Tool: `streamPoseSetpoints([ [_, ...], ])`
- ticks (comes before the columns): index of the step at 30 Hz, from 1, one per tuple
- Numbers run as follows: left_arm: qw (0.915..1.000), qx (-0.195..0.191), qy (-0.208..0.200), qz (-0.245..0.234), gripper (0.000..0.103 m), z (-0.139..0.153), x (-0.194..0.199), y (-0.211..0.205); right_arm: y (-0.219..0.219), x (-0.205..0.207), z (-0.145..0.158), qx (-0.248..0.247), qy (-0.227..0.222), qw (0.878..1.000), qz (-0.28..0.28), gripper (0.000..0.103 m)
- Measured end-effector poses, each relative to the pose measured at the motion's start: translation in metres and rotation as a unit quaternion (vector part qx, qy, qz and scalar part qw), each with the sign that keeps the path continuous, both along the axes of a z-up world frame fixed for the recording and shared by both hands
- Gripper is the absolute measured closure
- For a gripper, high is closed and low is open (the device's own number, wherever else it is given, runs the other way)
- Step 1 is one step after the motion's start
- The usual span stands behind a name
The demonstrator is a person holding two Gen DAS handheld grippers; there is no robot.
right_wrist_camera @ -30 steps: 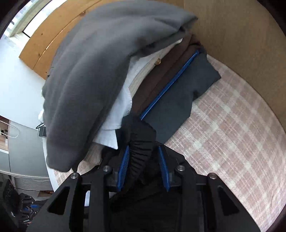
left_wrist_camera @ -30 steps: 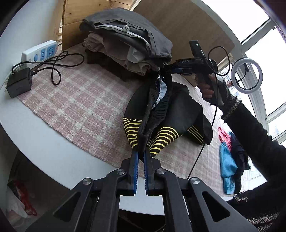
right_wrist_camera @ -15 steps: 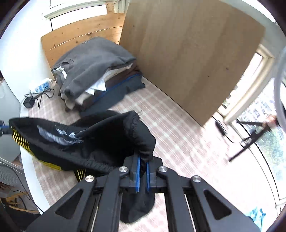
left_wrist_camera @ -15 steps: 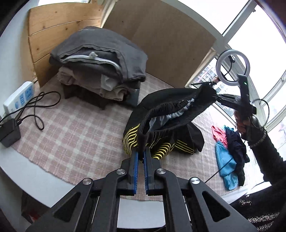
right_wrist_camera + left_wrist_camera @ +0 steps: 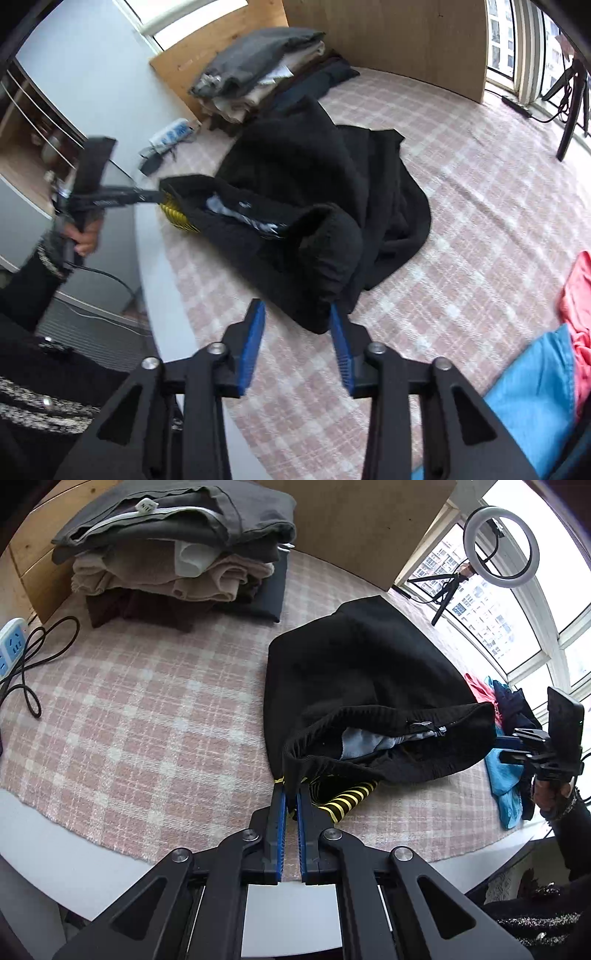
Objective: Fold clothes
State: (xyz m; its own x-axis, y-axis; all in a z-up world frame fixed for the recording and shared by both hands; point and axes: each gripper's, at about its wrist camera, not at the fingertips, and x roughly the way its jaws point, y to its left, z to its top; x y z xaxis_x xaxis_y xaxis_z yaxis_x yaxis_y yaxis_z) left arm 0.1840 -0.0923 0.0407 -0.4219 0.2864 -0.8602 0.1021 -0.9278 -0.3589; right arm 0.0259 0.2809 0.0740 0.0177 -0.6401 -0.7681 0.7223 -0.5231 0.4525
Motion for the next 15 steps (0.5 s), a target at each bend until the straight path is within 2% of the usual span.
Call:
streamPoseSetpoints([
  [1,1.0,-0.001,-0.002,0.006,0.098,-0.001,0.003,-0.001,-0.001,-0.006,-0.002,-0.015,-0.012,1.0,0.003,0.058],
  [8,0.9996,-0.021,-0.003,0.021,0.098,-0.004,0.01,0.004,0.005,-0.035,-0.019,0.017,-0.026,0.999,-0.011,0.058],
  [15,0.9992,-0.032,-0.003,0.025,0.098,-0.007,0.012,0.005,0.025,-0.049,-0.037,-0.041,-0.098,0.994,-0.034,0.058],
])
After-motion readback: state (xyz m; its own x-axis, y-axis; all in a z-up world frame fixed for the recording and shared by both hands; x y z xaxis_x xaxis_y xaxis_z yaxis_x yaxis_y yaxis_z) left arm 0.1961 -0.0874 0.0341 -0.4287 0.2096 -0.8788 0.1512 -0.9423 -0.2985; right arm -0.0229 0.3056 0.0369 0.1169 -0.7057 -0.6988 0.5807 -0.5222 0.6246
